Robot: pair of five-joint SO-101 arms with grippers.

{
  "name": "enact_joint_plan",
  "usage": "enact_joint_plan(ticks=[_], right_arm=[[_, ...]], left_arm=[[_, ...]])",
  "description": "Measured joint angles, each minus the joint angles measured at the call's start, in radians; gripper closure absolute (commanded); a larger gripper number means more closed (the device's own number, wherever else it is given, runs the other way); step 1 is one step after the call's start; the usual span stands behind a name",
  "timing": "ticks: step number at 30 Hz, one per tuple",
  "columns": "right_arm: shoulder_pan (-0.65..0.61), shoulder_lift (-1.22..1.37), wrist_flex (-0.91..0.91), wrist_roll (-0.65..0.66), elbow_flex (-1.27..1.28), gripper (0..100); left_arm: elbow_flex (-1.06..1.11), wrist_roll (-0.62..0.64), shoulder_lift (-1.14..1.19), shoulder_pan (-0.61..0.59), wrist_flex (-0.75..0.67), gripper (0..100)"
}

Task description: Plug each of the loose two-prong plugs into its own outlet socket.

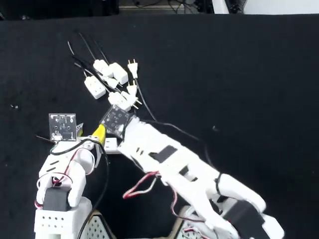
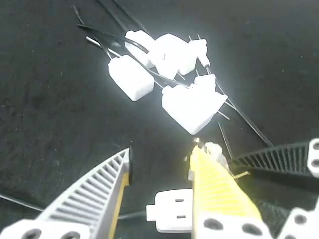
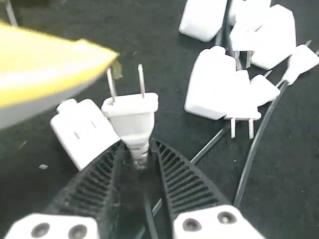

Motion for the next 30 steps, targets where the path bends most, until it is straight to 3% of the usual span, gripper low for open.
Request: enact_joint_plan(ticks=[14,24,30], right_arm=[[-0.031,-0.315,0.000,0.000,0.166,98.8],[-0.028,-0.384,0.002,0.000,0.195,98.8],[0.130,-0.384,0.235,0.023,0.132,98.8]], left_arm=[[0.023,-0.011,-0.011,0.008,-0.014,80],[0.040,-0.011,-0.011,0.006,-0.038,80],[0.041,-0.014,0.000,0.008,-0.038,80]])
